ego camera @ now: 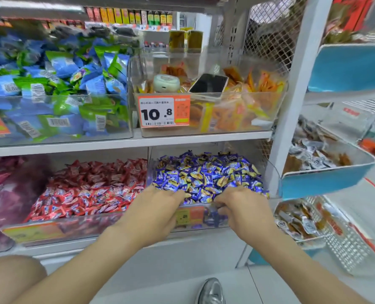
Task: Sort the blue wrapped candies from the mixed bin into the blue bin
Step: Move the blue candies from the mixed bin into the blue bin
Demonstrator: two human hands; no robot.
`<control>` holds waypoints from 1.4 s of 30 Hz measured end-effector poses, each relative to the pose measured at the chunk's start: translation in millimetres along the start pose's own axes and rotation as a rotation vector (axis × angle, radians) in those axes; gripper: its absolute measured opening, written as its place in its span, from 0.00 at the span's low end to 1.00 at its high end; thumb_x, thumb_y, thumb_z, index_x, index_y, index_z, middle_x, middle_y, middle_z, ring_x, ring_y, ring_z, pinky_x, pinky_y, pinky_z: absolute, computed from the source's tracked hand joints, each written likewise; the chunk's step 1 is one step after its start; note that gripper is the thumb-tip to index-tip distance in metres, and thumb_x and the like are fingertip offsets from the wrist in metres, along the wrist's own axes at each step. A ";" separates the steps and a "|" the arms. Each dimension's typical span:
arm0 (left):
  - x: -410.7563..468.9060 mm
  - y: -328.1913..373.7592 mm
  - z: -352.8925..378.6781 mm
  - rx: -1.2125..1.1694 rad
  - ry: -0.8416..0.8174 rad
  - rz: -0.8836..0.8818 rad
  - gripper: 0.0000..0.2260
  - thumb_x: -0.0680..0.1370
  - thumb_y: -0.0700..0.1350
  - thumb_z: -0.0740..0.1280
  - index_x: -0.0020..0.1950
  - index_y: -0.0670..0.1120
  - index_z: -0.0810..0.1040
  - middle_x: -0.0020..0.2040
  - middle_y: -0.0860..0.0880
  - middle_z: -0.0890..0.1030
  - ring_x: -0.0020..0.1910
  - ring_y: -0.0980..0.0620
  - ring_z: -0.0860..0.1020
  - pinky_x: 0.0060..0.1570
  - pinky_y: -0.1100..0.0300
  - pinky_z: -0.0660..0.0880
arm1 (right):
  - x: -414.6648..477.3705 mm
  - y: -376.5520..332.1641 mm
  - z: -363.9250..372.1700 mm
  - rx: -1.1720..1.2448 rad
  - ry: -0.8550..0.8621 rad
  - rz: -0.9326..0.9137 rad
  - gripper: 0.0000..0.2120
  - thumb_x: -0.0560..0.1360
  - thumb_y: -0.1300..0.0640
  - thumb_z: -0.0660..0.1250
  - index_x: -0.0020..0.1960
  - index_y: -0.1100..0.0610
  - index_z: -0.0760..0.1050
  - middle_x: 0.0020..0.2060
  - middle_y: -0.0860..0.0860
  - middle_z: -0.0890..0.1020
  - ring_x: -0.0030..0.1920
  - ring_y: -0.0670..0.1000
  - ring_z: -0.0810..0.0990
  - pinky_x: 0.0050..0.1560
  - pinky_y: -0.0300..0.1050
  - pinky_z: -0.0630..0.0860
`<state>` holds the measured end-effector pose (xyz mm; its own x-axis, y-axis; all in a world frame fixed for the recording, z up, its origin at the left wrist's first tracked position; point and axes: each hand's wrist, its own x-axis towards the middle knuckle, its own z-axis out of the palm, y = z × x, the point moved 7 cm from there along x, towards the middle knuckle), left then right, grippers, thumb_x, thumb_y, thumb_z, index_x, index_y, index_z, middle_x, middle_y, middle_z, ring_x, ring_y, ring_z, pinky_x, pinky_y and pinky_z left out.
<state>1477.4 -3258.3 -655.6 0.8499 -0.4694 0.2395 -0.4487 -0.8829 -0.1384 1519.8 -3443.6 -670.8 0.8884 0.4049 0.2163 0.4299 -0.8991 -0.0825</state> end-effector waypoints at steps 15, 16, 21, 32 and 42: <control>18.2 -3.4 30.6 0.126 -0.238 -0.200 0.25 0.80 0.64 0.60 0.69 0.47 0.70 0.64 0.44 0.74 0.65 0.39 0.73 0.70 0.42 0.63 | 63.2 33.0 8.7 0.319 0.148 0.230 0.27 0.72 0.43 0.56 0.66 0.50 0.79 0.59 0.56 0.78 0.62 0.61 0.73 0.65 0.58 0.74; 20.5 -2.1 29.5 0.134 -0.187 -0.198 0.27 0.80 0.65 0.58 0.69 0.47 0.71 0.66 0.42 0.73 0.68 0.37 0.70 0.75 0.36 0.58 | 76.7 42.8 21.1 0.231 0.073 0.291 0.31 0.75 0.38 0.55 0.74 0.47 0.72 0.67 0.60 0.73 0.68 0.65 0.68 0.71 0.61 0.68; 29.7 -28.4 22.3 0.191 -0.035 -0.240 0.31 0.81 0.65 0.51 0.68 0.45 0.77 0.71 0.38 0.73 0.75 0.33 0.66 0.76 0.29 0.50 | 134.9 46.5 70.9 0.212 -0.213 0.417 0.39 0.73 0.20 0.51 0.81 0.31 0.50 0.85 0.55 0.46 0.82 0.69 0.42 0.79 0.70 0.42; 31.8 -61.6 47.6 0.183 -0.355 -0.256 0.27 0.85 0.63 0.46 0.77 0.51 0.68 0.72 0.49 0.75 0.79 0.37 0.52 0.70 0.31 0.57 | 152.5 14.2 74.5 0.044 -0.261 0.263 0.28 0.81 0.33 0.53 0.80 0.28 0.52 0.85 0.54 0.52 0.82 0.70 0.45 0.76 0.78 0.40; -14.1 -133.7 13.6 -0.569 -0.009 -0.481 0.03 0.78 0.48 0.56 0.47 0.55 0.68 0.50 0.48 0.73 0.56 0.37 0.74 0.52 0.48 0.70 | 128.0 -164.1 7.8 0.286 -0.036 -0.125 0.16 0.78 0.56 0.57 0.64 0.55 0.74 0.57 0.62 0.76 0.58 0.67 0.73 0.61 0.62 0.74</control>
<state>1529.1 -3133.5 -653.5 0.9897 -0.0317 0.1399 -0.0982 -0.8606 0.4998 1564.2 -3242.9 -637.1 0.8286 0.5199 0.2076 0.5596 -0.7607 -0.3289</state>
